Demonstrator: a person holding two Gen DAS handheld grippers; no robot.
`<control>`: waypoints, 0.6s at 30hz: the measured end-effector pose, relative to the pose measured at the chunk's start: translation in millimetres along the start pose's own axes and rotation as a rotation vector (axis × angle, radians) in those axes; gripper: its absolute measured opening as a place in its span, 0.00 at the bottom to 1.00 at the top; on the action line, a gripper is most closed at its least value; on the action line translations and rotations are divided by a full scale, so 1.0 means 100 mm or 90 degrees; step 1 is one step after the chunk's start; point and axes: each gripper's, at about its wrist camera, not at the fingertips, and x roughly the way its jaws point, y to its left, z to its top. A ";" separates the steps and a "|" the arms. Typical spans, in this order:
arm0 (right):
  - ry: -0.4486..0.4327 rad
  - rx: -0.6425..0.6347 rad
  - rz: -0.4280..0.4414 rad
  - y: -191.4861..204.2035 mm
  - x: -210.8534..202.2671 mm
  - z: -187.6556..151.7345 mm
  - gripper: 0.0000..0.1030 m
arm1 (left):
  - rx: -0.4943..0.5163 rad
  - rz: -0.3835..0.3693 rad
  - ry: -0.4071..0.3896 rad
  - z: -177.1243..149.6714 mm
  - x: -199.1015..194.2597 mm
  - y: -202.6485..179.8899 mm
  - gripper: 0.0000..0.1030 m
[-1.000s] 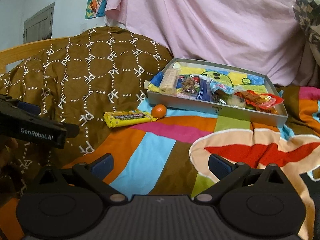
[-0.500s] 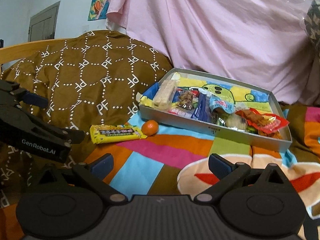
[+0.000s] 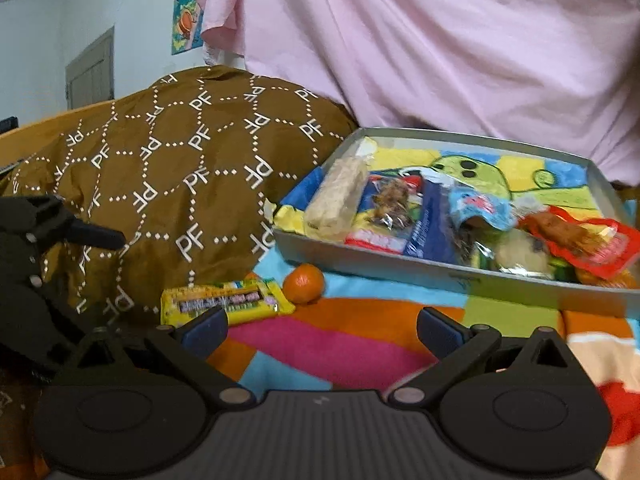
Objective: Organize snacks
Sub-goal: 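Close the left tool on the yellow biscuit packet while the right tool approaches the orange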
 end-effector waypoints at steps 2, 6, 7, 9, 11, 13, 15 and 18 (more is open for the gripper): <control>0.000 0.003 0.008 -0.03 0.07 0.03 1.00 | 0.005 -0.001 0.001 0.00 0.06 0.00 0.99; 0.013 0.031 0.036 -0.10 0.23 0.08 0.99 | 0.006 -0.006 0.008 -0.01 0.18 0.02 0.99; 0.016 0.037 0.042 -0.12 0.27 0.08 0.98 | 0.007 -0.007 0.010 -0.01 0.20 0.02 0.99; 0.024 0.047 0.053 -0.13 0.35 0.09 0.94 | 0.009 -0.010 0.010 -0.01 0.24 0.03 0.99; 0.031 0.055 0.063 -0.13 0.44 0.09 0.91 | 0.012 -0.013 0.009 -0.01 0.26 0.03 0.99; 0.038 0.061 0.071 -0.13 0.51 0.09 0.90 | 0.016 -0.014 0.010 -0.01 0.28 0.02 0.99; 0.042 0.070 0.079 -0.13 0.58 0.09 0.86 | 0.020 -0.016 0.009 -0.01 0.29 0.01 0.99; 0.045 0.081 0.090 -0.12 0.66 0.09 0.80 | 0.026 -0.019 0.009 -0.01 0.29 0.00 0.99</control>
